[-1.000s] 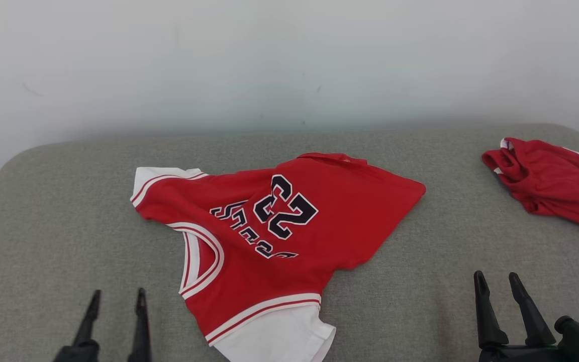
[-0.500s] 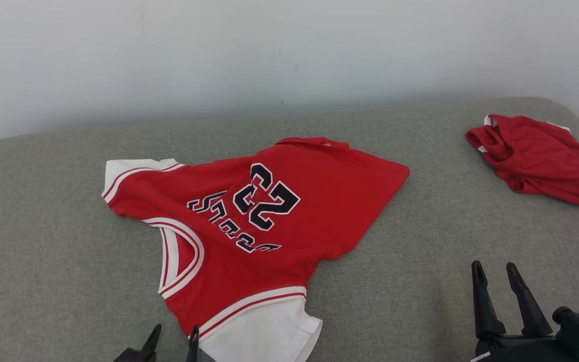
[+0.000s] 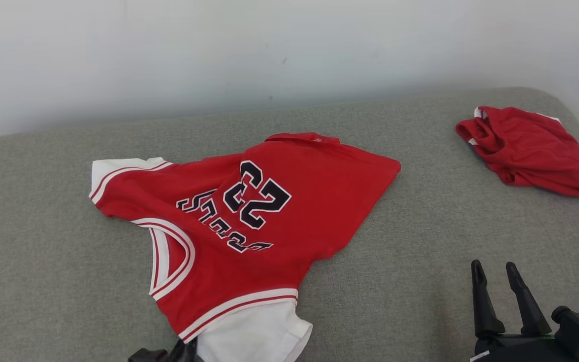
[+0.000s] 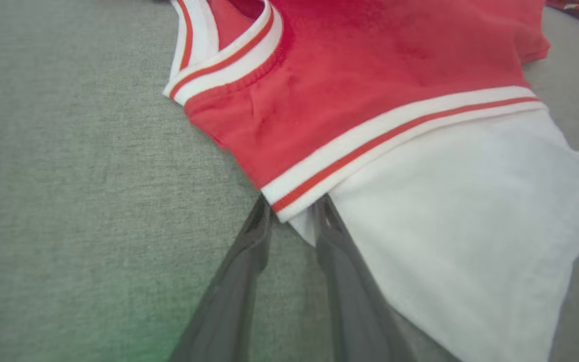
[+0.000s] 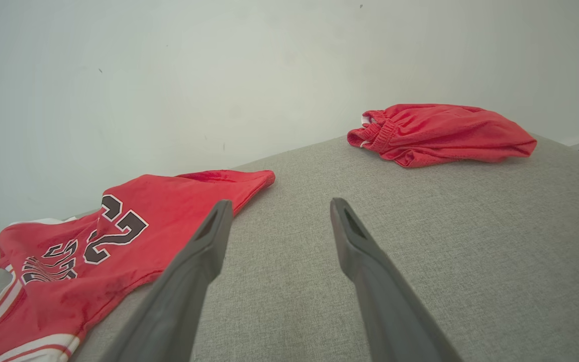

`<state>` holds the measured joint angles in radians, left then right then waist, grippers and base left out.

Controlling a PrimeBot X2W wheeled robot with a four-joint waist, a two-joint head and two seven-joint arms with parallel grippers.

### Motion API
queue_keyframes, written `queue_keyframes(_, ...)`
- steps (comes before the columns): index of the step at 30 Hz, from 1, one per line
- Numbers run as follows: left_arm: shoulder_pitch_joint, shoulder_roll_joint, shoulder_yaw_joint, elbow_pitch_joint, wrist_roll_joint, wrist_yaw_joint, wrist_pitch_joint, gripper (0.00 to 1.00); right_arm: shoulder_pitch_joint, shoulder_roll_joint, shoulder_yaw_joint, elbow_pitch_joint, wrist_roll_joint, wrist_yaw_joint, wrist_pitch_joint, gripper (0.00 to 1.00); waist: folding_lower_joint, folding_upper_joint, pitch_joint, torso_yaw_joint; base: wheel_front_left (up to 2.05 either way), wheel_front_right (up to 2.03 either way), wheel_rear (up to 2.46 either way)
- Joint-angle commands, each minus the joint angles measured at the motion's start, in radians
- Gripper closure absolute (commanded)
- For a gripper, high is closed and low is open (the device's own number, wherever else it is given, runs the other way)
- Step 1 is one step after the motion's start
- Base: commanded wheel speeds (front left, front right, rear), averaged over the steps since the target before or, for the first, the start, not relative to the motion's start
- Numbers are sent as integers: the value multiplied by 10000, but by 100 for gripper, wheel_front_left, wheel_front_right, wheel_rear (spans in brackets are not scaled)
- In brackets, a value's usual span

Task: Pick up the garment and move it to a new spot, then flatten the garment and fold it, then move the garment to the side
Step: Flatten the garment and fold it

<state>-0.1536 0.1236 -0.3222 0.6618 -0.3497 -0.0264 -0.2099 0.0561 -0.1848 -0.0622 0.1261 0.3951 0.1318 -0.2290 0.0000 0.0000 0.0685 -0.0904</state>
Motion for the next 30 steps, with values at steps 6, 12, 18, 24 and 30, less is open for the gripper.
queue_keyframes(6, -363, 148, 481, 105, -237, 136, -440, 100, 22, 61, -76, -41, 19, -31, -4, 0, 0, 0, -60, 217, 0, 0, 0)
queue_keyframes(12, -291, 976, 1201, -369, -353, 355, -528, 100, 97, 60, -95, -19, 33, -31, 7, 0, 0, 0, -137, 367, 0, 0, 0)
queue_keyframes(18, 52, 1454, 1662, -597, -534, 538, -534, 100, 39, 82, -1, 52, 104, -31, -15, 0, 0, 0, -156, 310, 0, 0, 0)
queue_keyframes(24, 441, 1325, 1566, -1200, -407, 926, -343, 0, 145, 50, -35, 144, 174, -31, -83, 0, 0, 0, -206, 293, 0, 0, 0)
queue_keyframes(30, 713, 1170, 2093, -2491, -297, 1243, -548, 0, 135, -6, -151, 116, 141, -31, -105, 0, 0, 0, -330, 436, 0, 0, 0)
